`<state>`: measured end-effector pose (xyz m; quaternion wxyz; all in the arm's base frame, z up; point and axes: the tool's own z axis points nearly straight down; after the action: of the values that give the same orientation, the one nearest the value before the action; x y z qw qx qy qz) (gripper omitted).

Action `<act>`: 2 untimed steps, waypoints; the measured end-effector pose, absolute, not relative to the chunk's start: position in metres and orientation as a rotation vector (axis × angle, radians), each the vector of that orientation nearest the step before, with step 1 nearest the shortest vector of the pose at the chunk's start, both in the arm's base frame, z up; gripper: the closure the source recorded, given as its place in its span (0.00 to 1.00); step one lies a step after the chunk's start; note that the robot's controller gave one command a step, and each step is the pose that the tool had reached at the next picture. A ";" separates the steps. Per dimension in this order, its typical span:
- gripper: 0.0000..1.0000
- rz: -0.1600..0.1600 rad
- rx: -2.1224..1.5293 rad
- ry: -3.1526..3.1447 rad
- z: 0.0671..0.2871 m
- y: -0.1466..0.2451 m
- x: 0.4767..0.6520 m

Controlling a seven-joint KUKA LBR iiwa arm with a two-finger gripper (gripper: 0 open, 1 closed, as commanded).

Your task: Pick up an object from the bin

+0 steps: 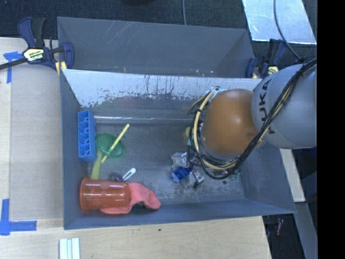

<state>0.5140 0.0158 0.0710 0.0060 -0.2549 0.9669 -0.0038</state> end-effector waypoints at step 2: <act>1.00 -0.009 -0.835 3.022 0.121 0.016 0.501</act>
Offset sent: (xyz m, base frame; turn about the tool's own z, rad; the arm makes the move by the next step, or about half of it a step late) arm -0.0247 -0.0016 0.1271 -0.0593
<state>0.5013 0.0156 0.1209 0.0031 -0.2664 0.9639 -0.0027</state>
